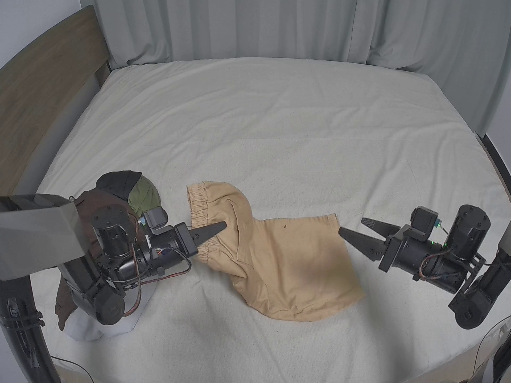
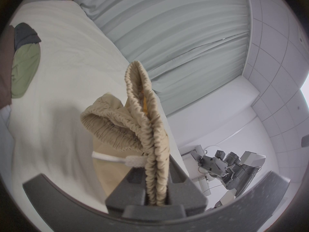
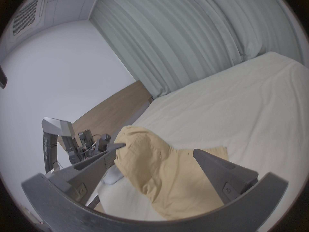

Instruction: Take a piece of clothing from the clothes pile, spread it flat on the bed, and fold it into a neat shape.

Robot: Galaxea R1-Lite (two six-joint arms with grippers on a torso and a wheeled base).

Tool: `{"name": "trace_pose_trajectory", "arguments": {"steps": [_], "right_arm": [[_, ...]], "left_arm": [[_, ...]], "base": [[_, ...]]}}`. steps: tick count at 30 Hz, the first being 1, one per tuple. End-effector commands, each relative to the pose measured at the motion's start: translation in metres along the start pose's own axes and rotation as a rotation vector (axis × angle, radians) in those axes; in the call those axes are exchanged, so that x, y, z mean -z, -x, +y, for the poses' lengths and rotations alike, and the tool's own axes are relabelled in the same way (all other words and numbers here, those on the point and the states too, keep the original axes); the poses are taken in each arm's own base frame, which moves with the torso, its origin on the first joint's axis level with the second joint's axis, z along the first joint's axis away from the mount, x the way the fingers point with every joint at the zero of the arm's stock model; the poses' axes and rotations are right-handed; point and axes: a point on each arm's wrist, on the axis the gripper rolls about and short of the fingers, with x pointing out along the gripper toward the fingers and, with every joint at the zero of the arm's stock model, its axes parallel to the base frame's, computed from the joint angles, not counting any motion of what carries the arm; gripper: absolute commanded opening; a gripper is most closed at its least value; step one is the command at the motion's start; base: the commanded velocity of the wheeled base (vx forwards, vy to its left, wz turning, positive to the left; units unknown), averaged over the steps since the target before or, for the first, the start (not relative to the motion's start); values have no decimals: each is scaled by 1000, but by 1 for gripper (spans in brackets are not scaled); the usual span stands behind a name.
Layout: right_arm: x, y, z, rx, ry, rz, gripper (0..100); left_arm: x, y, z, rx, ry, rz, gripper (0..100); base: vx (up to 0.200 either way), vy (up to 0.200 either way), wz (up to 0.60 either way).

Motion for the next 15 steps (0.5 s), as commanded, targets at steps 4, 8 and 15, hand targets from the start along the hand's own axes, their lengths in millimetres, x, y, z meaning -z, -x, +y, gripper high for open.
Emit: {"name": "trace_pose_trajectory", "arguments": {"steps": [4, 8, 15], "right_arm": [[-19, -2, -3, 5, 23, -81, 100], [-20, -1, -5, 13, 23, -86, 100], [-20, -1, -6, 13, 23, -86, 100]], "left_arm": [[13, -19, 0, 31, 25, 41, 0], [21, -30, 4, 40, 31, 62, 0], [46, -47, 5, 58, 54, 131, 0]], "base": [[0, 0, 0], [0, 0, 0], [0, 0, 0]]}}
